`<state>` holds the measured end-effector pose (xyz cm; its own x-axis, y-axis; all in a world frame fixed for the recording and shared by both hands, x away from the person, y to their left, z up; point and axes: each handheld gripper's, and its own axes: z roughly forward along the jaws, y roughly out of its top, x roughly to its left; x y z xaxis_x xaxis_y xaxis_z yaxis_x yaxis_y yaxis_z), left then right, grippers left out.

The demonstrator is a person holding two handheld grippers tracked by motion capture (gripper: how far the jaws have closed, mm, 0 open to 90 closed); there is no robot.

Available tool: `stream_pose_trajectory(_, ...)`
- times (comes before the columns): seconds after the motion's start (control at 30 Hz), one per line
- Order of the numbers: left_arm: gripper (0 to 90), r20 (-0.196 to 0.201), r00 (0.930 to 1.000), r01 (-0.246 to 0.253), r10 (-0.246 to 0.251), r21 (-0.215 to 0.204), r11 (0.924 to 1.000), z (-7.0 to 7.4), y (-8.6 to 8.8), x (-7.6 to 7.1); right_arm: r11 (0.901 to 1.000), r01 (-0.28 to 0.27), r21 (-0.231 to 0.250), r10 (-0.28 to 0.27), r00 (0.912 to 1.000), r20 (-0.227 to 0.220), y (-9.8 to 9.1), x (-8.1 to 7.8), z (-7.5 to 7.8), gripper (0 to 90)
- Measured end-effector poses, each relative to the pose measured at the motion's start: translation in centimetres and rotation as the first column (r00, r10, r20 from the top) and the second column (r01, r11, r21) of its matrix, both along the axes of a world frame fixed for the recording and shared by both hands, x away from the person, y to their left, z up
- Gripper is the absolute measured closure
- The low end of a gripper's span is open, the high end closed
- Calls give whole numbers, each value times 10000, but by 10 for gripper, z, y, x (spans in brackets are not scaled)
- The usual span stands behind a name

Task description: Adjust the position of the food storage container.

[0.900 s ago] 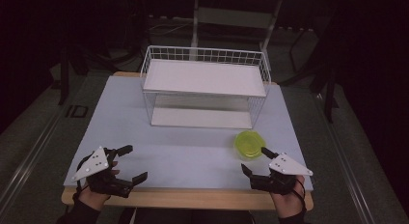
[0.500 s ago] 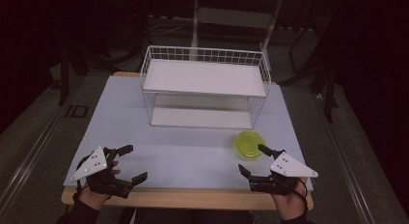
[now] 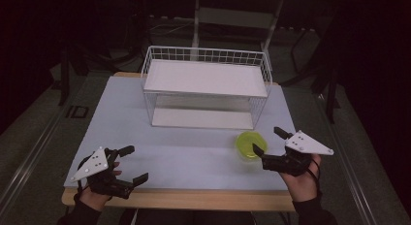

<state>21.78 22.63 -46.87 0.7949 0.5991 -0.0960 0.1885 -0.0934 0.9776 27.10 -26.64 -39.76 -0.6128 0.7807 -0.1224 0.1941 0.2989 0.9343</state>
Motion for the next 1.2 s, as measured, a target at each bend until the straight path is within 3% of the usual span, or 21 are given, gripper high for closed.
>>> stream_pose_trajectory(0.07,10,-2,10000,-2,2,11,10000,0,0,0,9998,193,-99,-194,9997,-156,-4,7,-2,169)
stream_pose_trajectory(0.2,10,8,10000,-14,14,39,10000,0,0,0,9970,739,-247,-747,9967,-326,-14,19,-10,331)
stream_pose_trajectory(0.37,10,-24,10000,-15,15,48,10000,-1,-1,0,9927,1125,-427,-1162,9886,-960,-28,34,-23,543)
stream_pose_trajectory(0.43,10,-14,10000,-5,5,63,10000,-1,-1,1,9907,1226,-597,-1293,9836,-1257,-33,39,-30,601)
stream_pose_trajectory(0.47,10,-14,10000,-5,5,63,10000,-1,-1,1,9886,1347,-679,-1429,9805,-1350,-36,41,-34,673)
stream_pose_trajectory(0.53,10,-17,10000,15,-15,59,10000,-1,-1,1,9869,1439,-732,-1539,9755,-1572,-40,44,-39,696)
stream_pose_trajectory(0.57,10,-19,10000,22,-22,86,10000,-1,-1,1,9847,1559,-781,-1680,9684,-1844,-45,48,-47,764)
stream_pose_trajectory(0.6,10,-18,10000,24,-24,109,9999,-1,-1,1,9847,1559,-781,-1680,9684,-1844,-45,48,-47,764)
stream_pose_trajectory(0.73,10,-14,10000,44,-44,146,9999,-1,-2,1,9766,1882,-1044,-2076,9517,-2261,-52,54,-62,893)
stream_pose_trajectory(0.77,10,-20,10000,53,-53,151,9999,-1,-2,1,9760,1897,-1065,-2112,9436,-2549,-55,57,-70,900)
stream_pose_trajectory(0.87,10,-22,10000,60,-60,178,9998,-1,-2,1,9736,1979,-1142,-2215,9398,-2604,-55,59,-73,900)
stream_pose_trajectory(0.9,10,-26,10000,69,-68,172,9998,-1,-2,1,9728,2040,-1093,-2279,9266,-2991,-58,63,-82,900)
stream_pose_trajectory(1.07,10,-9,10000,78,-78,174,9998,-1,-2,1,9691,2229,-1054,-2461,9022,-3541,-61,73,-97,900)
stream_pose_trajectory(1.13,10,9,10000,91,-91,184,9998,-1,-2,1,9666,2237,-1250,-2547,8925,-3724,-59,75,-104,900)
stream_pose_trajectory(1.2,10,27,10000,89,-89,192,9998,-1,-2,1,9687,2196,-1156,-2478,8830,-3986,-57,77,-110,900)
